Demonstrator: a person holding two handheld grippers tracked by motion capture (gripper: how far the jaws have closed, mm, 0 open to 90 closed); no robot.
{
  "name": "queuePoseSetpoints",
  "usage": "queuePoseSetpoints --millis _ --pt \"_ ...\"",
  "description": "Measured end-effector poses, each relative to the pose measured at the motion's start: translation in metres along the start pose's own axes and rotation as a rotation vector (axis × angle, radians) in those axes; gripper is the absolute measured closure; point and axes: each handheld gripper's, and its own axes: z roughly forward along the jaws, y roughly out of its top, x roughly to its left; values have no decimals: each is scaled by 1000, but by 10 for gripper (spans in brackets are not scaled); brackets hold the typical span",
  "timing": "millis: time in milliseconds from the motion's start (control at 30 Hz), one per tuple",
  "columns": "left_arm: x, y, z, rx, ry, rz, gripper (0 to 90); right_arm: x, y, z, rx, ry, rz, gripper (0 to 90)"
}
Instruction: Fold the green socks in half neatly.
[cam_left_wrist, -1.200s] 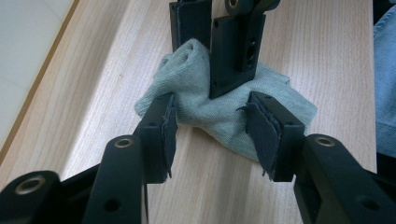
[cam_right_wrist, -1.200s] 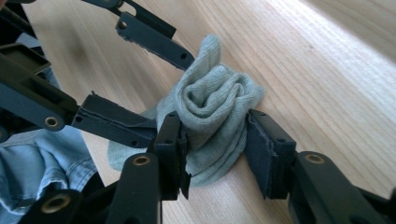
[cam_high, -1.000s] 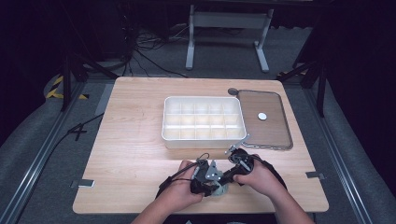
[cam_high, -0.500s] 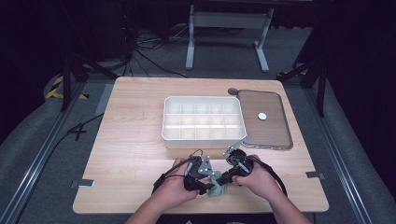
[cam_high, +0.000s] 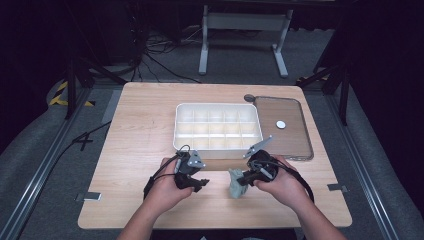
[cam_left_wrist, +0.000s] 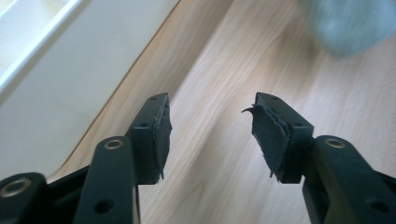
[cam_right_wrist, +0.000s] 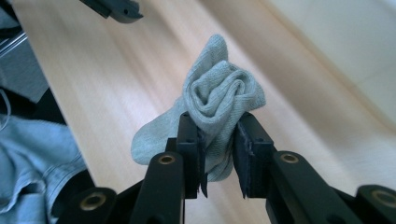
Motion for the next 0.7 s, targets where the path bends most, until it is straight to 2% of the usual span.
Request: queuePoseSetpoints --millis 100,167,200,233,300,333,400,467,533,700 --pt "7 -5 -5 -13 19 -70 464 -3 7 -11 -25 -31 -14 736" --pt "10 -7 -9 -14 21 -99 445 -6 11 -18 -40 -47 -19 735" --pt "10 -7 -9 -14 21 -99 438 -6 11 -18 -40 -47 -19 735" --pt "14 -9 -12 -26 26 -119 431 -9 16 -25 -55 -66 -27 734" --pt "15 -10 -14 -28 24 -126 426 -10 18 -28 -57 -73 -26 733" --pt "18 -12 -18 -25 25 -136 424 -14 22 -35 -70 -94 -29 732" --pt "19 -13 -19 -32 29 -139 424 -15 24 -38 -74 -97 -31 730" --pt "22 -15 -21 -34 34 -151 422 -19 29 -48 -88 -102 -37 729" --pt "23 -15 -22 -34 36 -153 421 -22 32 -55 -90 -127 -46 729" --pt "26 -16 -25 -39 35 -160 422 -29 38 -65 -96 -158 -49 728"
